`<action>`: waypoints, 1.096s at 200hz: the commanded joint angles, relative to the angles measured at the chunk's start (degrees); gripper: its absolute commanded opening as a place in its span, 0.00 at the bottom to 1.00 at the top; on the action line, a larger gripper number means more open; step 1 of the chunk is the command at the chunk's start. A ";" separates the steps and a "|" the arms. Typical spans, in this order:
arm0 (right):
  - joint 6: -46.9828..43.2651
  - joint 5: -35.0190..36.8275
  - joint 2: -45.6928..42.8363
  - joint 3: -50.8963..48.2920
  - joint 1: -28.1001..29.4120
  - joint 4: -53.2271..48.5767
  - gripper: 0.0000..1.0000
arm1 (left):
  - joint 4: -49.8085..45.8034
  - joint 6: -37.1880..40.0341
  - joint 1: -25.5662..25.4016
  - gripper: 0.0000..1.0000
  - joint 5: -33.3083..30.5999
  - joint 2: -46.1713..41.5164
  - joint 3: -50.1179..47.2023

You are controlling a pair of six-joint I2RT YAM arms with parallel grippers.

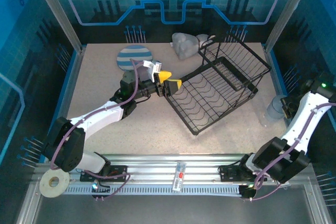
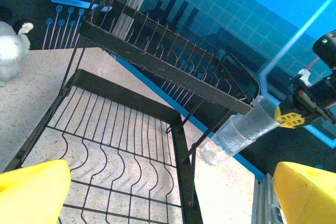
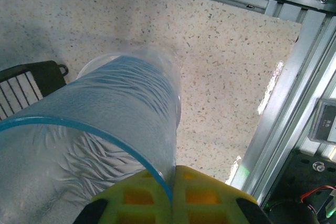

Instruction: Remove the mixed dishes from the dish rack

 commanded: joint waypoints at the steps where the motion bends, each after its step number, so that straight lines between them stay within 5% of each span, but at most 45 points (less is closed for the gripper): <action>1: -0.61 0.05 1.34 -1.08 -0.87 1.38 0.00 | 2.52 -0.27 0.53 0.99 0.68 0.14 -0.23; 101: 0.93 -4.57 3.71 -4.84 -0.73 6.37 0.00 | 2.52 -1.45 0.48 0.99 0.79 0.80 0.42; 219: 2.87 -6.13 9.50 2.49 7.65 7.62 0.00 | 3.89 -5.02 0.49 0.99 1.78 3.61 2.89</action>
